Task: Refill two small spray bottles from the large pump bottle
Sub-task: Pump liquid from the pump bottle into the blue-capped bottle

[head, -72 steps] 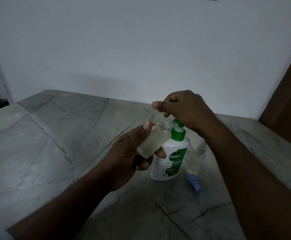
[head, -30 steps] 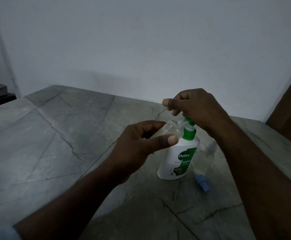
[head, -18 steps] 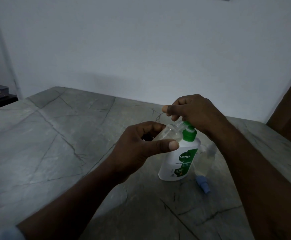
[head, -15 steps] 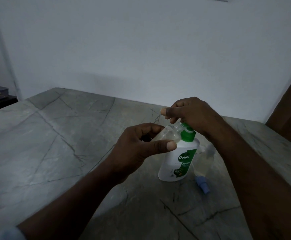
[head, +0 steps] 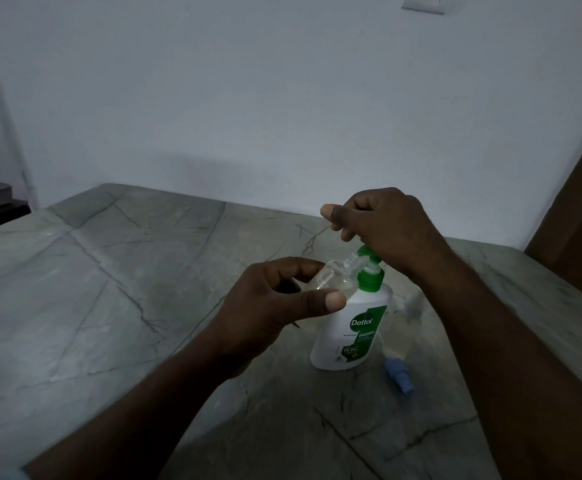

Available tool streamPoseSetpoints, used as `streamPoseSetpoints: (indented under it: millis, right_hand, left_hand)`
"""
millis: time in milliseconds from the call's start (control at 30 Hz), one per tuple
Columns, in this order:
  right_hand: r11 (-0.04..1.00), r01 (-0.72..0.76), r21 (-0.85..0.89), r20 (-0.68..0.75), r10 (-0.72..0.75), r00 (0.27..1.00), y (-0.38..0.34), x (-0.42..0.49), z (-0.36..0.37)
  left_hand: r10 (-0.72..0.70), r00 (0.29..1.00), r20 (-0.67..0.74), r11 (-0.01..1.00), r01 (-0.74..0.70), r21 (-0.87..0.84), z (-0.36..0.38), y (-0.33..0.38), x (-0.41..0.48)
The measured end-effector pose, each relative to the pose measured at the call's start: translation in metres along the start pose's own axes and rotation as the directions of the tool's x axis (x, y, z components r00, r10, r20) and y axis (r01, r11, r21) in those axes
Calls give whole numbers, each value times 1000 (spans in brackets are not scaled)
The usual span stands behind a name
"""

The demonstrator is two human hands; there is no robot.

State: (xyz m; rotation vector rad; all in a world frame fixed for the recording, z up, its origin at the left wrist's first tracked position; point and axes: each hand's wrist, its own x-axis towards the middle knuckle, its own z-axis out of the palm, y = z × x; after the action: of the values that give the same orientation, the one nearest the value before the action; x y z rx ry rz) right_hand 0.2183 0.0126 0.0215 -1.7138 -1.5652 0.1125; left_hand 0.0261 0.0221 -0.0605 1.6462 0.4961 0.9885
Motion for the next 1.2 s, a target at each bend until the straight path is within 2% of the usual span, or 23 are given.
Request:
streamPoseSetpoints:
  millis: [367,533,733,867,1000,1200]
  right_hand:
    - [995,-99,-3,181,98,979,-1,2,5]
    - [996,-86,4,153,84,985,1,1,5]
    - [1000,2,0,4,-2,1000,3,1,-1]
    - [997,-69,41,122,63,991,1,3,0]
    - [995,-99,6,188,96,978,2,3,5]
    - [996,-92,7,165,89,982,4,3,7]
  left_hand:
    - [-19,1000,-11,1000,19,-18,-1,-1,0]
    - [-22,1000,-12,1000,21,-21,0,0,0]
    - [-20,1000,-10,999,20,-25,1,1,0]
    - [-29,1000,-5,999,29,-24,0,0,0]
    - [-39,999,-5,999,39,-30,-2,-1,0]
    - [-44,999,1,999,44,-27,-2,-2,1]
